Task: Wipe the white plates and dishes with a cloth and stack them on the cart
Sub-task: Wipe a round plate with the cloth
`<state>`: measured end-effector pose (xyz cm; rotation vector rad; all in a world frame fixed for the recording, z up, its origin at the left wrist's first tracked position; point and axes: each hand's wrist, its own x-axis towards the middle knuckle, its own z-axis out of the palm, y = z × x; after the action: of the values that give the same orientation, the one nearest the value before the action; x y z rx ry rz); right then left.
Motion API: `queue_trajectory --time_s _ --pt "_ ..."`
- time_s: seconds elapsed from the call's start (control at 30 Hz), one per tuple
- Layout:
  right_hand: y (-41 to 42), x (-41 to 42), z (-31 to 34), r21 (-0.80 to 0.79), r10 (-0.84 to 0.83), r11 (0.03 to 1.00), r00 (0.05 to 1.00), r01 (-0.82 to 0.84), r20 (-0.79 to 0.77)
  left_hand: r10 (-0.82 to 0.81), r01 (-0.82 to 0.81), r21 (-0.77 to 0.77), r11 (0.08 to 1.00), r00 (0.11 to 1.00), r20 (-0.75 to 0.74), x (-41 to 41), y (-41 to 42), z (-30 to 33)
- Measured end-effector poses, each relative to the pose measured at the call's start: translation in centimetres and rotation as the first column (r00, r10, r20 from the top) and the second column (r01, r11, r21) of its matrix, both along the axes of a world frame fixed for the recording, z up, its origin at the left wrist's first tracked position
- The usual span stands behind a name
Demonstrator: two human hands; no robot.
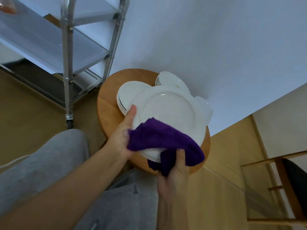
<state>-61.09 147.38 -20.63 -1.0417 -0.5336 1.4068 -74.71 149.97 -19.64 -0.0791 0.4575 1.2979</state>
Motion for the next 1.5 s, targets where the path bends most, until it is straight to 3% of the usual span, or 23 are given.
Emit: queue_trajectory --time_s 0.1,0.3,0.53,0.67,0.8,0.93,1.03,1.13,1.23,1.4,1.5 --pt "-0.1 -1.6 -0.2 0.009 -0.023 1.000 0.998 0.024 -0.061 0.037 -0.036 -0.028 0.999 0.999 0.037 0.9 -0.3 -0.1" --pt "0.1 1.5 0.1 -0.020 0.117 0.993 0.993 -0.118 -0.034 -0.010 -0.004 -0.058 0.998 0.974 -0.228 -1.5 0.4 -1.1" --pt "2.4 6.4 3.2 -0.101 0.342 0.939 0.928 -0.330 0.150 -0.281 0.344 0.046 0.938 0.829 -0.484 -5.6 2.3 -0.8" --pt "2.8 6.4 3.9 -0.167 0.359 0.926 0.926 -0.338 0.117 -0.369 0.461 0.009 0.887 0.721 -0.587 -6.3 3.8 0.1" --pt "3.3 4.9 3.6 -0.217 0.177 0.959 0.983 -0.183 -0.047 -0.322 0.256 -0.195 0.947 0.756 -0.570 -4.5 3.6 -0.2" --pt "3.6 3.7 3.2 -0.176 0.116 0.980 0.982 -0.089 0.152 -0.244 0.168 -0.283 0.944 0.935 -0.258 -0.5 -0.2 -2.3" --pt "3.0 2.6 2.3 -0.128 0.043 0.992 0.973 -0.015 0.225 -0.134 0.084 -0.353 0.932 0.984 -0.121 2.4 -2.2 -3.2" --pt "1.9 2.2 1.5 -0.120 0.037 0.993 0.973 -0.010 0.229 -0.073 -0.024 -0.434 0.901 0.976 -0.205 2.7 -1.9 -3.2" --pt "2.3 2.5 2.3 -0.119 0.050 0.993 0.963 -0.018 0.267 -0.094 -0.028 -0.373 0.927 0.947 -0.306 1.7 -1.3 -2.8" --pt "3.4 3.9 3.6 -0.257 0.153 0.961 0.969 -0.100 0.195 -0.123 -0.008 -0.285 0.958 0.890 -0.440 -0.4 -0.4 -2.8" --pt "3.8 4.7 3.8 -0.304 0.202 0.942 0.962 -0.140 0.185 -0.154 0.079 -0.174 0.982 0.864 -0.479 -1.4 -0.2 -3.6"
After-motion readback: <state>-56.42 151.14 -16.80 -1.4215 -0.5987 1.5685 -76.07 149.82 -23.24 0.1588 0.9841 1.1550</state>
